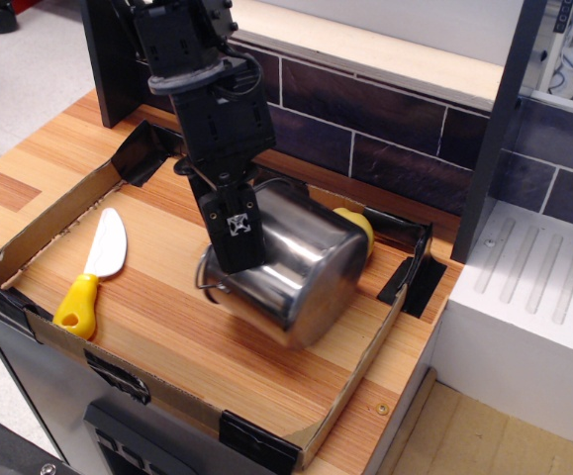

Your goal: Upright metal pot

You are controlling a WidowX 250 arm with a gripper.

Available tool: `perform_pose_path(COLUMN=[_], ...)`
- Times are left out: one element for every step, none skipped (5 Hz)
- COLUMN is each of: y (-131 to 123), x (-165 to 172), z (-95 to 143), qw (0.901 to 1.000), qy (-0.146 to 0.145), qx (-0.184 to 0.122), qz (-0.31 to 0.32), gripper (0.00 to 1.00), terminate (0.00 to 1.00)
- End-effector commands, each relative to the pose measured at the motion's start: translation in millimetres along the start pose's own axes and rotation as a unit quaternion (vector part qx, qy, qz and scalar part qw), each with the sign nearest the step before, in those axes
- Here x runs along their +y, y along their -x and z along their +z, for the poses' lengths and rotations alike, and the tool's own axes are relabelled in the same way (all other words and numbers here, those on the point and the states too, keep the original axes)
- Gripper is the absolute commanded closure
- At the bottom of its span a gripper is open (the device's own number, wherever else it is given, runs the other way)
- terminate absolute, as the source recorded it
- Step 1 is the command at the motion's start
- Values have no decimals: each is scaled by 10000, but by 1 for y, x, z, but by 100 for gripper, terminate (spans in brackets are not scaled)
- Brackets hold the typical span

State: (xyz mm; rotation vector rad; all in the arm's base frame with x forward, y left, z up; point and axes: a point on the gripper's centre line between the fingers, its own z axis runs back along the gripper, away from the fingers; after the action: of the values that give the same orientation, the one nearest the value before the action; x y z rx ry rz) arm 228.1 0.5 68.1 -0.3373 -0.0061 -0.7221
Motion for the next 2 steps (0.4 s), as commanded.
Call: perform_pose_path(y=[10,13], x=[-7,-11], z=[10,12], qw=[9996,9990], qy=[61,60], qx=[83,241], qz=[-271,-367], gripper=[100,100], terminate=[0,0])
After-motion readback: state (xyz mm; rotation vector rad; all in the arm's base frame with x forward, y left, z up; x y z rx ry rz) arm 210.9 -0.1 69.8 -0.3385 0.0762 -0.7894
